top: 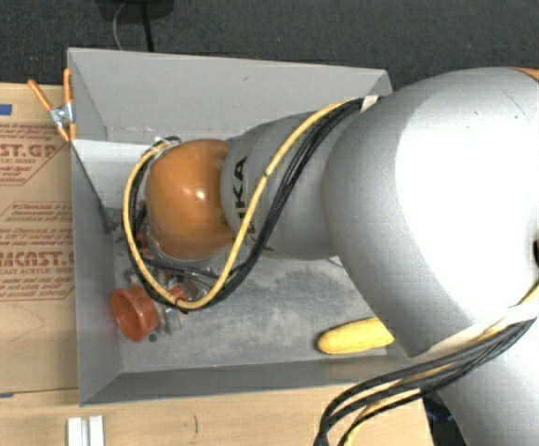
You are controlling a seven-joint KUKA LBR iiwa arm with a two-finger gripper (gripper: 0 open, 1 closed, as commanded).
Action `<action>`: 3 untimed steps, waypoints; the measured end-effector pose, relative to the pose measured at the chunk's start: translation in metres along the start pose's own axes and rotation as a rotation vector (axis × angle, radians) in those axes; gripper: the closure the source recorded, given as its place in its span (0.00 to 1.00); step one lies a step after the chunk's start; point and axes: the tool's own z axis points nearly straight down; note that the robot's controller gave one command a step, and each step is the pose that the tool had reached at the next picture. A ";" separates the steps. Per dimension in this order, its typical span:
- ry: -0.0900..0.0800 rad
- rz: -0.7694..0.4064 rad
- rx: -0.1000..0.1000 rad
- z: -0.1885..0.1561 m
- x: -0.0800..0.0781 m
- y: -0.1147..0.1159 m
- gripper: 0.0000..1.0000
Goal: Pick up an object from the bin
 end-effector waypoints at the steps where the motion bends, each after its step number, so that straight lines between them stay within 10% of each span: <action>1: 0.000 0.000 0.000 0.000 0.000 0.000 1.00; 3: 0.000 0.000 0.000 0.000 0.000 0.000 1.00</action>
Offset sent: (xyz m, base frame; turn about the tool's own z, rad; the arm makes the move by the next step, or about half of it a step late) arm 0.0000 0.0000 0.0000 0.0000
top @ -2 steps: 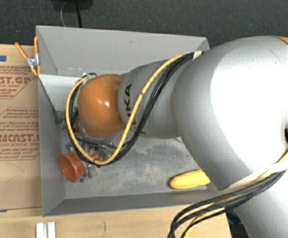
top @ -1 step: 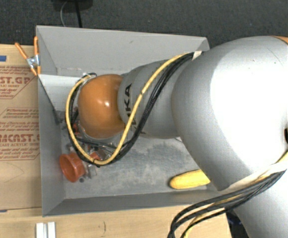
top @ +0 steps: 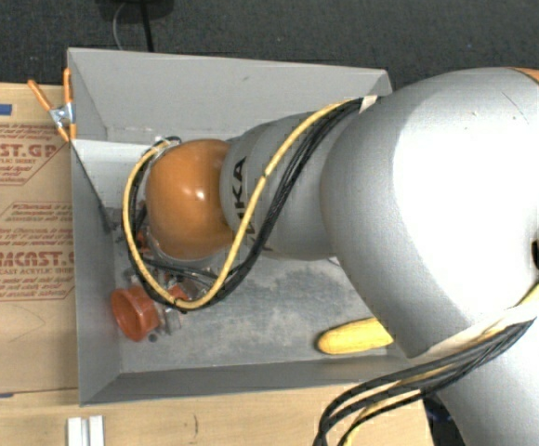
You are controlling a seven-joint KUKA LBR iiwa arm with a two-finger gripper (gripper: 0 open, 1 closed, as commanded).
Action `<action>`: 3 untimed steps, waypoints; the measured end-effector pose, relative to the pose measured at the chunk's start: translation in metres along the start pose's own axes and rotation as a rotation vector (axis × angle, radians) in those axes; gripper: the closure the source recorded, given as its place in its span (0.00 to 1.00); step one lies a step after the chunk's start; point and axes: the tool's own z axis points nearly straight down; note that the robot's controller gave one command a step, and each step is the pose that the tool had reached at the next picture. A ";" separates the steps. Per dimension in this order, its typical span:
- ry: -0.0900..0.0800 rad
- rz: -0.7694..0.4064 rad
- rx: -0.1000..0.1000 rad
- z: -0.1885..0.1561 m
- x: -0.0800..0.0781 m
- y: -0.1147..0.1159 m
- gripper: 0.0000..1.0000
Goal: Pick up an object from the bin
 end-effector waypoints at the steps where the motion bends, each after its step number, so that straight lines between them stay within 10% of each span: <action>1: 0.000 0.000 0.000 0.000 0.000 0.000 1.00; 3: 0.000 0.000 0.000 0.000 0.000 0.000 1.00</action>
Offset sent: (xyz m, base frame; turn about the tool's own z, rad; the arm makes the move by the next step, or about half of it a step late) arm 0.0000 0.0000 0.0000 0.0000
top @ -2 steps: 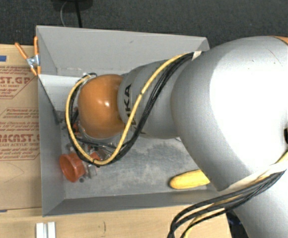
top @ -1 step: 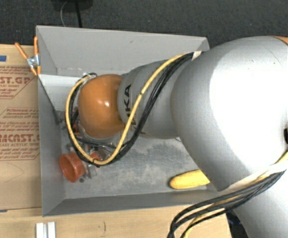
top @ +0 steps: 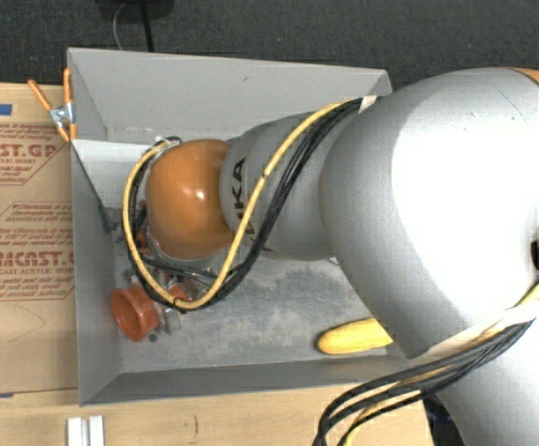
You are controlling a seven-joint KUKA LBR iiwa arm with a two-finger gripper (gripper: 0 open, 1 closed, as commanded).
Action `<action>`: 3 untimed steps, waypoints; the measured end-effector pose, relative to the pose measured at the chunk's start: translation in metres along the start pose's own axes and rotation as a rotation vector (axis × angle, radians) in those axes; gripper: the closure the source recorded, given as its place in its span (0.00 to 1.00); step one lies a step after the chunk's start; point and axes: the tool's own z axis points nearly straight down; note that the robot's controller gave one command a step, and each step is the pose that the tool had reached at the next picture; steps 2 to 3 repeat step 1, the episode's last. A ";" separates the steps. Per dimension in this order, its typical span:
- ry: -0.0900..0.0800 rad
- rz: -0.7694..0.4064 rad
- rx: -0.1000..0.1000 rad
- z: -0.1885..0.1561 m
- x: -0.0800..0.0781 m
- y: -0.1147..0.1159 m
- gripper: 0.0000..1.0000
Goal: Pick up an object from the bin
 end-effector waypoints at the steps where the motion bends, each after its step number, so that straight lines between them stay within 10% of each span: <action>1: 0.000 0.000 0.000 0.000 0.000 0.000 1.00; 3: 0.000 0.000 0.000 0.000 0.000 0.000 1.00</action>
Offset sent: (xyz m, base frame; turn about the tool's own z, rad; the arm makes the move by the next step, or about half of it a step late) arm 0.0000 0.0000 0.0000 0.0000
